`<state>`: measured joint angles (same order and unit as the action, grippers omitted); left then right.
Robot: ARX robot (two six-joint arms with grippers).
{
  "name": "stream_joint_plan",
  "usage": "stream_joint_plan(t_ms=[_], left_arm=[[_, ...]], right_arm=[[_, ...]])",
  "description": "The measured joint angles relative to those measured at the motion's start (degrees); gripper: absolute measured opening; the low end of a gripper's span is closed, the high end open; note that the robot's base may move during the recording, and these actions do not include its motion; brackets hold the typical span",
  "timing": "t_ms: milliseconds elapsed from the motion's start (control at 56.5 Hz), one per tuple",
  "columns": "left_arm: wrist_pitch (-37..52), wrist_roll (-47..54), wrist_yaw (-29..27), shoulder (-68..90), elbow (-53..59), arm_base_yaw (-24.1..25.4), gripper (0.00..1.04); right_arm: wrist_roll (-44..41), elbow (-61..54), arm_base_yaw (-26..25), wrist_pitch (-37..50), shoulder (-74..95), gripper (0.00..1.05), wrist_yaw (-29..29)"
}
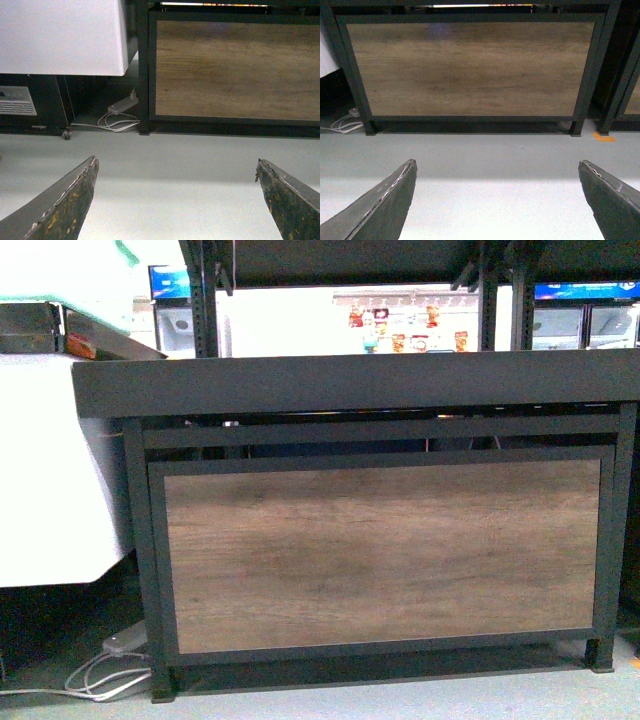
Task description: Pick lemon from shelf
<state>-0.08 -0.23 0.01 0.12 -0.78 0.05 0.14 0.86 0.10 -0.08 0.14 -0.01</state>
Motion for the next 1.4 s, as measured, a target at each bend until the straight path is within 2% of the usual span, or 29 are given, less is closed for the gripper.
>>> stream_joint_plan(t_ms=[1399], left_arm=[[0.0,0.0,0.0,0.0,0.0,0.0,0.97]], right_arm=[[0.0,0.0,0.0,0.0,0.0,0.97,0.0]])
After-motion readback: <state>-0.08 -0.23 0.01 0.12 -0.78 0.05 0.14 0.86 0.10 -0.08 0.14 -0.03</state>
